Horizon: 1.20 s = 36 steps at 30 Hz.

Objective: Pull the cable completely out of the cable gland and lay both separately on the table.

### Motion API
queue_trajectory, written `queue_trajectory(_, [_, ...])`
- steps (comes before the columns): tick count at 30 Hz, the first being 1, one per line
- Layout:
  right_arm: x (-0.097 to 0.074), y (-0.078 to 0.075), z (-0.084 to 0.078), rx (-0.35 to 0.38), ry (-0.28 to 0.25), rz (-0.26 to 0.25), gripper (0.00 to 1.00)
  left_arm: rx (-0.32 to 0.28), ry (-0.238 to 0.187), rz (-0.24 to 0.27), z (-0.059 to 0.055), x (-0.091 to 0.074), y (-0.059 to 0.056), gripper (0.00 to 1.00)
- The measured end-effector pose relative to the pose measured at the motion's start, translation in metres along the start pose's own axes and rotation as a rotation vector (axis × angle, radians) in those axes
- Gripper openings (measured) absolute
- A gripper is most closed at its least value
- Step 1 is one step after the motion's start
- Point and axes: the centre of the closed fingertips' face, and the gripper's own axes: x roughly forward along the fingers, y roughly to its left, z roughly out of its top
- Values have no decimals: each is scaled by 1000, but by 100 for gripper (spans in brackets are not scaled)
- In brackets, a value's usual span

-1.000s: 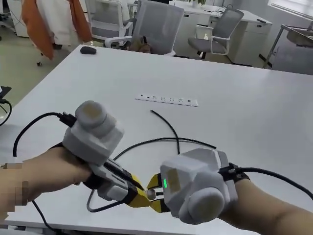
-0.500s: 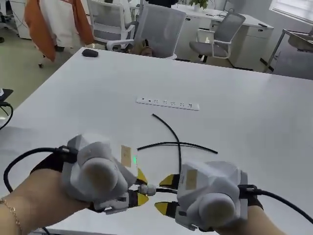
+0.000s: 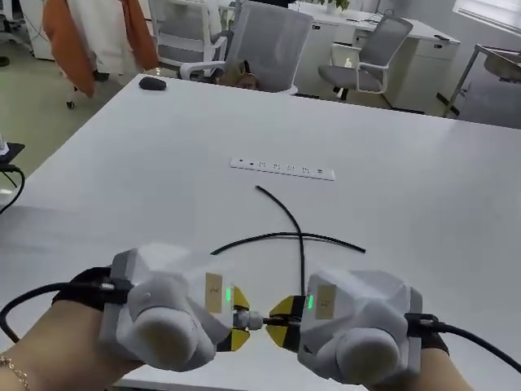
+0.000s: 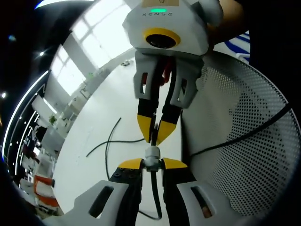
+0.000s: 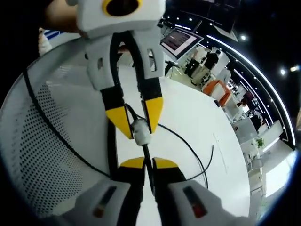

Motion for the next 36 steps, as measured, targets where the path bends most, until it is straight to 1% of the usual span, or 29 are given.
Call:
queue_trajectory(1, [-1,-1,0,25,-3,-2,4,-41,-3,1,-2,-1,0,16])
queue_trajectory(4, [0,-3,-2,41,-2,-11,4,-69,-8,10,-7,-5,2,16])
queue_trajectory(8, [1,-8,-11,32,40,-39,3,-96,-2,27,-12,-5,5,16])
queue_trajectory(10, [1,-10,-18,9,83,-56,3,-116,-4,34,-14,-4,6,16])
queue_trajectory(11, [2,-10,-22,13,99,-57,3,-127,-1,38,-16,-4,6,16])
queue_trajectory(13, [3,-10,-29,33,123,-57,3,-139,1,41,-19,-2,4,16])
queue_trajectory(16, [2,-13,-35,49,151,-75,3,-139,12,45,-21,-1,4,16])
queue_trajectory(17, [2,-14,-40,37,181,-81,3,-142,12,48,-21,-1,5,16])
queue_trajectory(18, [2,-13,-42,25,193,-81,3,-146,11,47,-21,0,5,16])
queue_trajectory(20, [3,-12,-41,7,196,-74,4,-146,20,48,-22,1,4,16])
queue_trajectory(21, [1,-15,-40,13,186,-88,7,-136,30,46,-23,1,2,16])
queue_trajectory(22, [2,-16,-36,38,157,-87,13,-128,31,42,-24,1,1,16])
queue_trajectory(23, [3,-13,-30,77,113,-67,17,-127,33,37,-24,1,0,16])
queue_trajectory(24, [3,-12,-25,100,76,-53,17,-126,34,36,-25,1,0,16])
queue_trajectory(25, [1,-12,-15,113,15,-44,16,-128,25,34,-23,1,0,16])
queue_trajectory(26, [-1,-12,-6,121,-34,-42,15,-135,23,36,-23,1,0,16])
queue_trajectory(28, [-3,-12,-3,96,-44,-46,16,-134,21,41,-22,1,1,16])
queue_trajectory(29, [-2,-9,0,74,-48,-39,16,-132,21,42,-22,1,1,16])
queue_trajectory(30, [-1,-5,2,61,-53,-27,16,-131,22,42,-22,1,1,16])
queue_trajectory(32, [0,4,12,1,-82,2,15,-109,33,32,-23,3,-3,16])
queue_trajectory(33, [1,7,14,-10,-86,15,14,-106,37,27,-23,3,-5,16])
queue_trajectory(34, [1,10,14,-33,-79,21,12,-98,36,23,-22,4,-6,16])
queue_trajectory(35, [2,10,12,-48,-66,17,9,-91,31,21,-21,4,-6,16])
queue_trajectory(36, [3,10,10,-55,-53,19,7,-95,30,24,-20,4,-6,16])
